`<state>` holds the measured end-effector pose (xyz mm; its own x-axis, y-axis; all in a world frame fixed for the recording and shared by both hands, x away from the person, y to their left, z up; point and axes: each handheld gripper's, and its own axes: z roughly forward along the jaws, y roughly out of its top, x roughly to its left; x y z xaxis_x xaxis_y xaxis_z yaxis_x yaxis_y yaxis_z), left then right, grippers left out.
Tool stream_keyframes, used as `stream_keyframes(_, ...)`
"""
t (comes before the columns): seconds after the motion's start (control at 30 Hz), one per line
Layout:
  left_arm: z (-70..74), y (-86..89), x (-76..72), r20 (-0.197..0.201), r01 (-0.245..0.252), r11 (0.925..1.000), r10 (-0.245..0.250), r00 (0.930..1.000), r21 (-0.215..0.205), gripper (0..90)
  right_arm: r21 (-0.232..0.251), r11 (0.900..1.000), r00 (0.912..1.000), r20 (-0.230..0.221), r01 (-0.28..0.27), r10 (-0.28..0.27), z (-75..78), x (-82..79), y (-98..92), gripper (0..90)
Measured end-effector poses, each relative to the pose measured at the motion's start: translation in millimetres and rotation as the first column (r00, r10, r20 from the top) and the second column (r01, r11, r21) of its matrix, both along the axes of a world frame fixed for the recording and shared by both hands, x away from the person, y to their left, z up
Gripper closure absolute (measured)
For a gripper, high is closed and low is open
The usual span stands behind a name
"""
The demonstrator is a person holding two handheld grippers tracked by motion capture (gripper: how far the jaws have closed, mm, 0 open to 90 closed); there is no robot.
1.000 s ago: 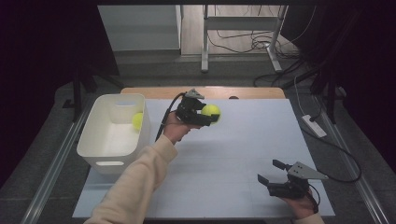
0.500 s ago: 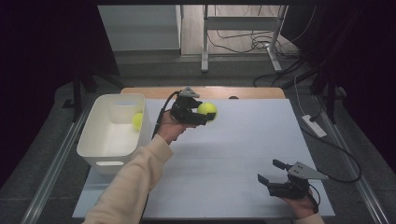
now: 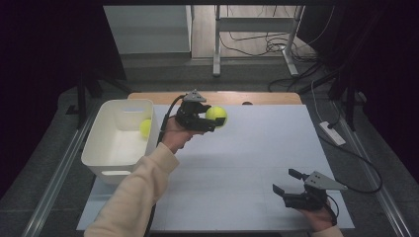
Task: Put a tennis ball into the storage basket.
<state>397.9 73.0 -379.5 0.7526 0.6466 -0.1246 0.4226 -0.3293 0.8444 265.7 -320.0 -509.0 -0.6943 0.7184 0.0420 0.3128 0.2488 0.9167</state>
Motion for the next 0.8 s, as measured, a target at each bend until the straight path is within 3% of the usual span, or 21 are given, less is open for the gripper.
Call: stream_keyframes(0.8, 13.3, 25.9, -12.2, 0.043, -0.059, 0.9981, 0.060, 0.9973, -0.015, 27.5, -0.001, 1.000, 1.0000, 0.002, 0.003, -0.003, 0.5, -0.1, -0.4, 13.1)
